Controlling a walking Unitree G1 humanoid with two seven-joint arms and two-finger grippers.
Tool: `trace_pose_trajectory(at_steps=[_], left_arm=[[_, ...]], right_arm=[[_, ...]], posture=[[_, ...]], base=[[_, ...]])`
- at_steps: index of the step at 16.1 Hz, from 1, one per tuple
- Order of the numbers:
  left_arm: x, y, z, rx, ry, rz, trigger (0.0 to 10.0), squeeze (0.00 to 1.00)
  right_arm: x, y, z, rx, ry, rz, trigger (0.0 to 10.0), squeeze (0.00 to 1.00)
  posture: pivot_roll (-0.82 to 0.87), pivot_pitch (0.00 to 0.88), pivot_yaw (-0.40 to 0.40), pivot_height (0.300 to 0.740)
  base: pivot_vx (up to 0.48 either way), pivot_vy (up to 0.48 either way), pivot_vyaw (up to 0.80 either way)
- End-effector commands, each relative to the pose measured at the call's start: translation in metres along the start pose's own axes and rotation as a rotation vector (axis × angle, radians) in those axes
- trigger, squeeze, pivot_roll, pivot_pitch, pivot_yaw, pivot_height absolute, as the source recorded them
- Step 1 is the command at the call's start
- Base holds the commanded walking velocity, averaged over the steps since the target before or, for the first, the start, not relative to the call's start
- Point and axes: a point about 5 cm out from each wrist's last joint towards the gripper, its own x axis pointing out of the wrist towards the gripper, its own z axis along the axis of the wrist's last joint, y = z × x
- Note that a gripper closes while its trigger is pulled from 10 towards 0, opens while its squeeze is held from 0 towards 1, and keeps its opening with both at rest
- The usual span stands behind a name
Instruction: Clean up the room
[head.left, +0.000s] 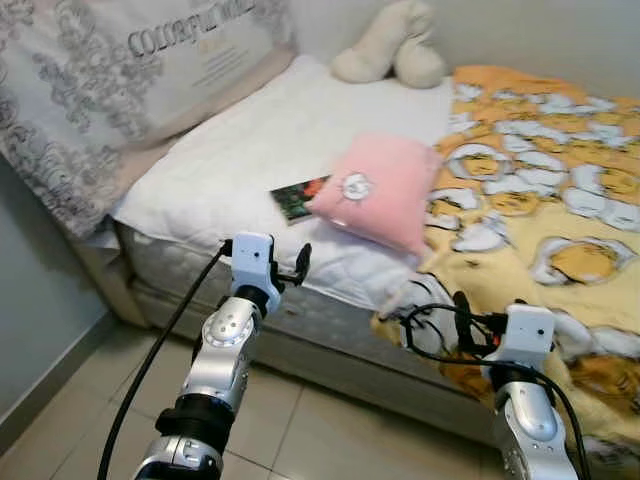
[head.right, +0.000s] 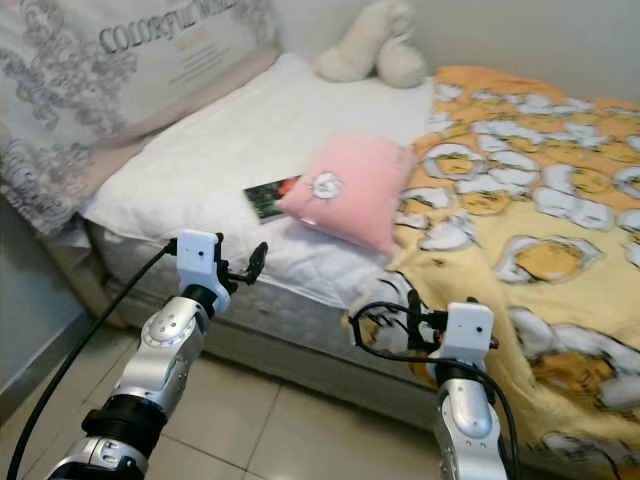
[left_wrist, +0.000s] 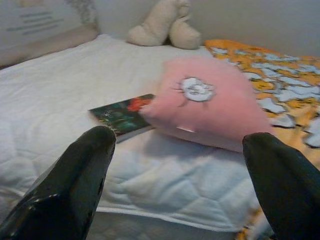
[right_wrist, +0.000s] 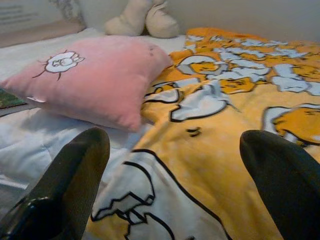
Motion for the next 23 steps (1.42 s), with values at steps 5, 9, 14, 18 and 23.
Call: trace_pose_trajectory(at_steps=[5,9,14,18,23], left_arm=[[-0.001,-0.002,-0.001,-0.021,-0.001,-0.012,10.0,0.00],[-0.001,-0.002,-0.001,-0.019,-0.001,-0.020,10.0,0.00],[0.000,-0.006,0.000,-0.019,-0.002,-0.045,10.0,0.00],[0.000,-0.007,0.000,-0.021,-0.002,-0.047,10.0,0.00],[0.005,0.004,0.004,-0.047,0.030,0.019,10.0,0.00]], right_arm=[[-0.001,0.001,0.001,-0.019,0.002,0.004,10.0,0.00],[0.000,0.000,0.003,-0.015,0.000,0.003,10.0,0.00],[-0.001,0.001,0.003,-0.016,0.002,-0.001,10.0,0.00],[-0.002,0.000,0.002,-0.021,0.006,-0.006,10.0,0.00],[0.010,0.020,0.014,0.043,0.029,0.102,10.0,0.00]], posture=[[0.07,0.000,0.000,0.740],[0.07,0.000,0.003,0.740],[0.06,0.000,0.006,0.740],[0.06,0.000,0.009,0.740],[0.06,0.000,0.011,0.740]], base=[[0.469,0.000,-0.44],[0.480,0.000,0.00],[0.480,0.000,0.00],[0.480,0.000,0.00],[0.384,0.000,0.00]])
